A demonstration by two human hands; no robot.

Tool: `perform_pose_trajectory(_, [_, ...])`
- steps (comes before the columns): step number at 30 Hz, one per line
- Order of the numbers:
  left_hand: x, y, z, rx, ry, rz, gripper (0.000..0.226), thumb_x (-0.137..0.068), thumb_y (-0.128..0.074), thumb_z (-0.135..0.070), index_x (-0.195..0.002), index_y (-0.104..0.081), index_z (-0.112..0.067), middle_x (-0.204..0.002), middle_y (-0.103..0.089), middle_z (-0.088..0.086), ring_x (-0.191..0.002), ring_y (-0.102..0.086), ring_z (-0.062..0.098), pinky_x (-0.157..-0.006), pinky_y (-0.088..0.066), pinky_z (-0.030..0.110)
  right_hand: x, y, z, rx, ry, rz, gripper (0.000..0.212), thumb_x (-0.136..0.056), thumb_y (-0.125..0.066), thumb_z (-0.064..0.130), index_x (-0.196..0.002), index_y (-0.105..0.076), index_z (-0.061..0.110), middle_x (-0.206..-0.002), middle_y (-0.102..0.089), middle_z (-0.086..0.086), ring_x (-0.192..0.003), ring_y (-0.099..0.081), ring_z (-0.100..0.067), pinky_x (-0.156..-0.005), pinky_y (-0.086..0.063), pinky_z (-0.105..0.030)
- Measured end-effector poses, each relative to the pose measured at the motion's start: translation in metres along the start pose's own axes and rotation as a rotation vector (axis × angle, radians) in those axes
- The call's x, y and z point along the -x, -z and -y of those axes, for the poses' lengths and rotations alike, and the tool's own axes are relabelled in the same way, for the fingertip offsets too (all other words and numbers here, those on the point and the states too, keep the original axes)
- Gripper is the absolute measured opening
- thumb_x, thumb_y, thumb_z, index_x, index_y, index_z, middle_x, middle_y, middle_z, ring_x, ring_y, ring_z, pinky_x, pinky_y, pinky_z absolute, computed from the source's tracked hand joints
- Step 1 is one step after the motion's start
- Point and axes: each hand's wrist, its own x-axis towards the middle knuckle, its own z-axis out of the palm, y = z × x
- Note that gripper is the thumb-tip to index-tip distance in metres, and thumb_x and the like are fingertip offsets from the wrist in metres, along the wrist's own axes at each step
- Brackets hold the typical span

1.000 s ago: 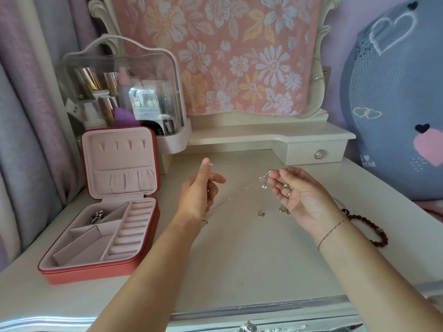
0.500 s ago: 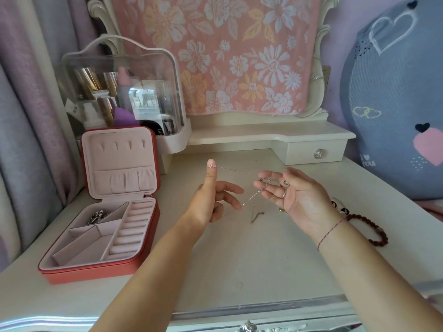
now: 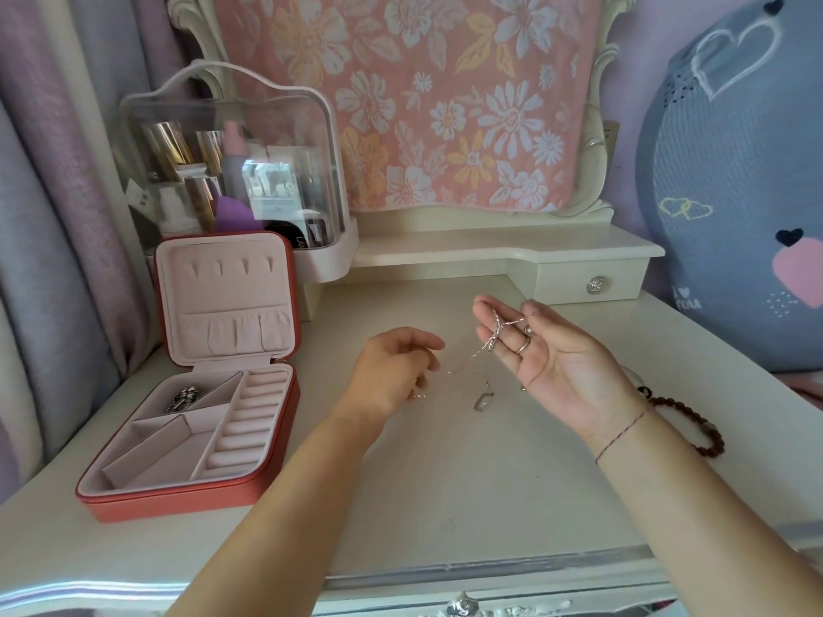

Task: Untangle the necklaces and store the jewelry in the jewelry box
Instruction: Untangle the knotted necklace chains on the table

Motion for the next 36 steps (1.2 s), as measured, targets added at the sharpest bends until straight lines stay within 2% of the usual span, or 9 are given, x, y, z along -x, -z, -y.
perform_pose_trajectory(4, [0.003, -0.003, -0.001, -0.021, -0.075, 0.055, 0.034, -0.084, -0.051, 0.005, -0.097, -0.073, -0.017, -0.100, -0.065, 0.006, -0.064, -0.055, -0.011, -0.058, -0.041, 0.004, 0.001, 0.003, -0.001, -0.003, -0.040, 0.093, 0.011, -0.086, -0.053, 0.008, -0.076, -0.048, 0.012, -0.121, -0.062, -0.025, -0.117, -0.061, -0.028, -0.101, -0.046, -0.038])
perform_pose_trajectory(7, [0.004, -0.006, 0.001, 0.008, -0.116, 0.148, 0.014, -0.088, -0.065, -0.012, -0.092, -0.075, -0.021, -0.105, -0.071, 0.003, -0.086, -0.061, -0.001, -0.074, -0.043, 0.004, 0.001, 0.003, -0.002, 0.033, -0.056, 0.162, 0.017, -0.077, -0.071, 0.014, -0.078, -0.054, 0.014, -0.130, -0.057, -0.026, -0.124, -0.056, -0.028, -0.107, -0.043, -0.039])
perform_pose_trajectory(11, [0.006, -0.012, 0.001, 0.067, -0.143, 0.198, 0.007, -0.080, -0.077, -0.026, -0.083, -0.076, -0.020, -0.079, -0.072, -0.005, -0.074, -0.060, 0.002, -0.072, -0.044, 0.009, 0.002, 0.001, -0.002, 0.153, -0.045, 0.161, 0.012, -0.084, -0.061, 0.017, -0.079, -0.050, 0.018, -0.128, -0.060, -0.019, -0.123, -0.057, -0.024, -0.096, -0.044, -0.032])
perform_pose_trajectory(16, [0.005, -0.014, 0.000, 0.173, -0.175, 0.220, 0.019, -0.081, -0.074, -0.016, -0.099, -0.075, -0.011, -0.101, -0.075, 0.006, -0.091, -0.065, 0.008, -0.087, -0.048, 0.016, 0.000, 0.002, -0.005, 0.164, -0.051, 0.219, 0.025, -0.075, -0.076, 0.024, -0.080, -0.052, 0.018, -0.131, -0.058, -0.020, -0.126, -0.054, -0.027, -0.097, -0.042, -0.031])
perform_pose_trajectory(21, [0.006, -0.015, -0.003, 0.172, -0.111, 0.226, 0.006, -0.086, -0.070, -0.014, -0.089, -0.074, -0.016, -0.072, -0.072, -0.013, -0.068, -0.061, -0.008, -0.066, -0.042, 0.004, -0.001, 0.001, -0.006, 0.204, -0.047, 0.246, 0.032, -0.073, -0.078, 0.029, -0.081, -0.050, 0.019, -0.134, -0.056, -0.019, -0.127, -0.053, -0.028, -0.101, -0.037, -0.035])
perform_pose_trajectory(23, [0.006, -0.016, -0.002, 0.147, -0.095, 0.232, 0.005, -0.086, -0.070, -0.015, -0.085, -0.073, -0.018, -0.065, -0.069, -0.016, -0.063, -0.059, -0.010, -0.062, -0.040, 0.003, -0.001, 0.001, -0.006, 0.220, -0.049, 0.259, 0.034, -0.074, -0.077, 0.031, -0.083, -0.047, 0.019, -0.136, -0.055, -0.017, -0.128, -0.052, -0.027, -0.101, -0.044, -0.033])
perform_pose_trajectory(26, [0.006, -0.017, -0.001, 0.149, -0.087, 0.251, 0.006, -0.087, -0.069, -0.014, -0.084, -0.073, -0.018, -0.061, -0.067, -0.017, -0.060, -0.057, -0.010, -0.061, -0.040, 0.003, -0.001, 0.000, -0.006, 0.231, -0.045, 0.276, 0.031, -0.075, -0.077, 0.031, -0.083, -0.049, 0.019, -0.137, -0.054, -0.017, -0.129, -0.051, -0.028, -0.098, -0.049, -0.029])
perform_pose_trajectory(33, [0.004, -0.016, -0.001, 0.191, -0.073, 0.229, 0.012, -0.088, -0.067, -0.013, -0.078, -0.073, -0.019, -0.062, -0.059, -0.008, -0.063, -0.048, 0.006, -0.064, -0.038, 0.018, -0.002, 0.004, -0.005, 0.249, -0.010, 0.191, 0.036, -0.069, -0.081, 0.032, -0.083, -0.049, 0.021, -0.135, -0.057, -0.017, -0.127, -0.053, -0.027, -0.106, -0.034, -0.044])
perform_pose_trajectory(36, [0.003, -0.014, -0.001, 0.227, -0.062, 0.214, 0.011, -0.088, -0.067, -0.014, -0.080, -0.072, -0.019, -0.063, -0.060, -0.011, -0.066, -0.050, 0.005, -0.068, -0.039, 0.019, -0.004, 0.008, -0.003, 0.208, 0.008, 0.116, 0.041, -0.062, -0.086, 0.032, -0.081, -0.051, 0.022, -0.130, -0.060, -0.016, -0.123, -0.056, -0.028, -0.108, -0.036, -0.045])
